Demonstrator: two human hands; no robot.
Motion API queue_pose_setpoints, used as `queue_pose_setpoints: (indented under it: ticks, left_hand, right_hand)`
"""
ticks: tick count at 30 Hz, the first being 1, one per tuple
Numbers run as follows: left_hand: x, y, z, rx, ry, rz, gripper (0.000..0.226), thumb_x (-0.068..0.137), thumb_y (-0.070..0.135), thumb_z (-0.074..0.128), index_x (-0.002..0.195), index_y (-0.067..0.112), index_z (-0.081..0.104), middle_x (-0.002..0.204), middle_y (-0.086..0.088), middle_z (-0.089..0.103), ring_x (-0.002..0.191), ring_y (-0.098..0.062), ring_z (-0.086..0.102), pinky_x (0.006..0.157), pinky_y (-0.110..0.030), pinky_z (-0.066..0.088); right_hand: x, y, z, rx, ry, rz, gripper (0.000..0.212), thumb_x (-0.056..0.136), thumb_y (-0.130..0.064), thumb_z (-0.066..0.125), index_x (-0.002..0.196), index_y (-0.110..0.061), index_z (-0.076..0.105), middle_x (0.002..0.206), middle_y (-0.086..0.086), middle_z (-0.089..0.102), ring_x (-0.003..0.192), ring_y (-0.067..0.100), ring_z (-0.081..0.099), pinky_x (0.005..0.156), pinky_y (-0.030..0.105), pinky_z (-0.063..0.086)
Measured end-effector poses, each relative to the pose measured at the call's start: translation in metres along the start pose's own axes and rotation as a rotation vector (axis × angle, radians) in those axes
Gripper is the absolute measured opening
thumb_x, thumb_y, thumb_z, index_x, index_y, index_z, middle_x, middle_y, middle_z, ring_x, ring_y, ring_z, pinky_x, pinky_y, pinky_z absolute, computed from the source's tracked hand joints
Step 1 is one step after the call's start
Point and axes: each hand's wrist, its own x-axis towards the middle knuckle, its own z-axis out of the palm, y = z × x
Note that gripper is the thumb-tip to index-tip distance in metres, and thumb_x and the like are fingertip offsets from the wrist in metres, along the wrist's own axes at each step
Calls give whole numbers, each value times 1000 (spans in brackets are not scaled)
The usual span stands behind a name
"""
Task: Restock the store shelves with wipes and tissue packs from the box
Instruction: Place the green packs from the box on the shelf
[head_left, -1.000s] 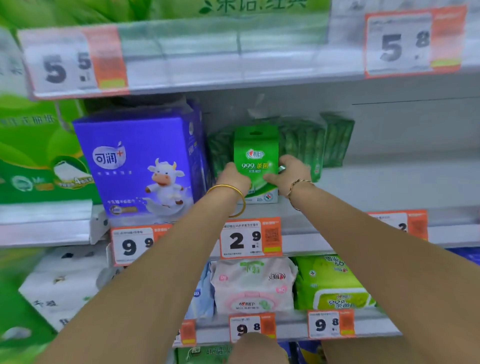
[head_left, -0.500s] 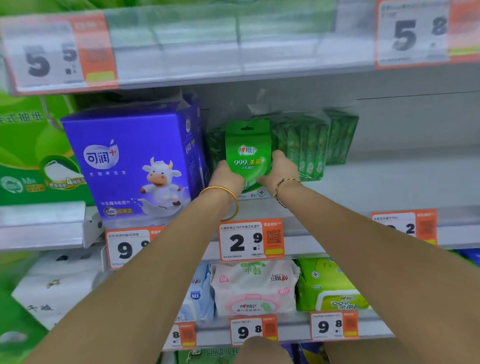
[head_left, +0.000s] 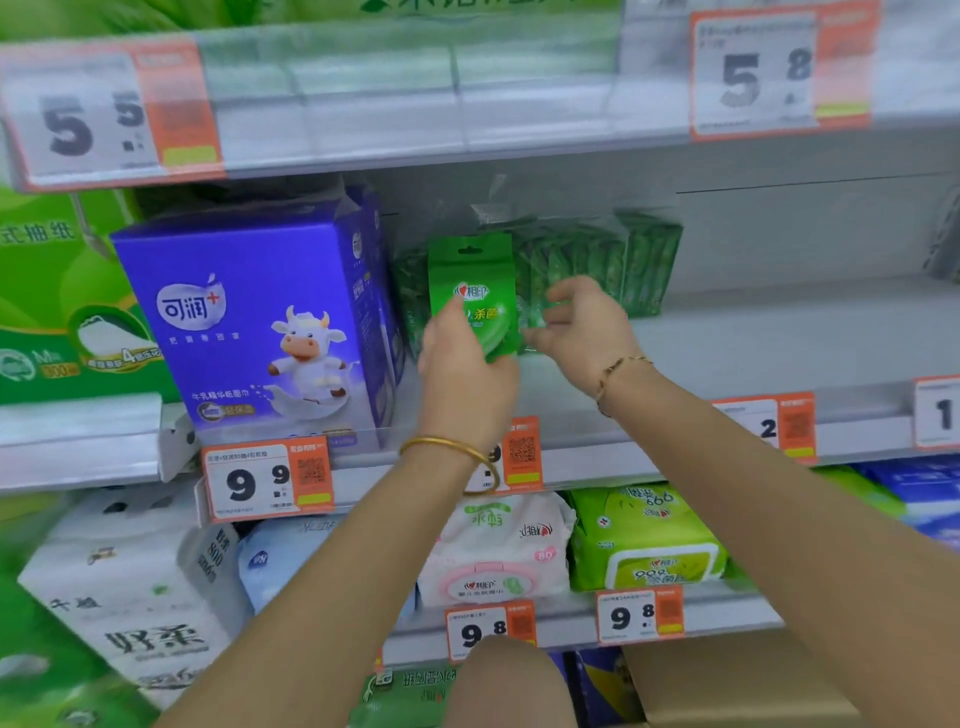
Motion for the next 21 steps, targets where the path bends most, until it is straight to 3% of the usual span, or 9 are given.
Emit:
queue_pose_setpoints:
  ticks: [2, 5, 8, 11, 13, 16, 19, 21]
  left_hand:
    - [-43, 13, 3, -122, -48, 116, 67, 75, 11, 44, 141, 14, 33, 140, -2, 37, 133, -16, 36, 112, -32, 34]
    - [-106, 15, 24, -220, -274, 171, 67, 69, 14, 40, 136, 22, 39, 129, 12, 40, 124, -3, 40, 102, -19, 40]
    - [-153, -9, 73, -55, -588, 142, 59, 81, 6, 48, 138, 19, 38, 134, 3, 41, 128, -10, 39, 105, -30, 38]
    - [-183, -35, 127, 139, -931, 18, 65, 86, 4, 52, 145, 14, 26, 148, -8, 32, 136, -21, 34, 110, -30, 32]
    - [-192, -49, 157, 245, -1078, -21, 69, 88, 7, 52, 147, 11, 18, 150, -13, 30, 136, -26, 35, 111, -32, 32]
    - [-192, -68, 187, 436, -1153, 27, 70, 89, 11, 51, 149, 11, 14, 152, -13, 26, 139, -27, 30, 114, -34, 28]
    - [-190, -82, 203, 551, -1192, 54, 70, 89, 13, 50, 149, 12, 15, 149, -16, 29, 137, -30, 31, 114, -39, 29]
    - [-193, -88, 207, 607, -1220, 107, 68, 89, 13, 48, 149, 14, 14, 148, -16, 28, 136, -33, 31, 112, -42, 31]
  right_hand:
    - [-43, 10, -27, 171, 34, -83, 36, 83, -3, 65, 116, -10, 52, 114, 13, 60, 106, 25, 60, 94, 34, 50]
    - [-118, 42, -68, 239, 62, -101, 32, 83, 2, 62, 93, -27, 55, 100, 6, 66, 90, 22, 66, 76, 38, 59]
    - [-170, 112, -93, 90, -33, 116, 30, 84, 1, 61, 89, -28, 56, 95, 8, 68, 80, 21, 67, 65, 33, 59]
    - [-204, 203, -104, -131, -189, 427, 19, 84, -2, 60, 100, -13, 59, 94, 13, 68, 79, 23, 65, 67, 31, 54]
    - [-222, 261, -102, -194, -287, 643, 14, 85, -3, 56, 98, -7, 59, 91, 16, 64, 80, 31, 64, 67, 38, 53]
    - [-241, 322, -85, -256, -341, 842, 17, 85, -7, 55, 89, 9, 58, 80, 18, 55, 72, 32, 57, 63, 38, 48]
    - [-253, 360, -62, -221, -341, 1015, 30, 89, -10, 55, 112, 10, 49, 87, 22, 51, 83, 32, 55, 57, 31, 43]
    - [-259, 380, -44, -222, -339, 1082, 19, 90, -10, 54, 99, 5, 48, 79, 15, 44, 77, 26, 48, 62, 31, 40]
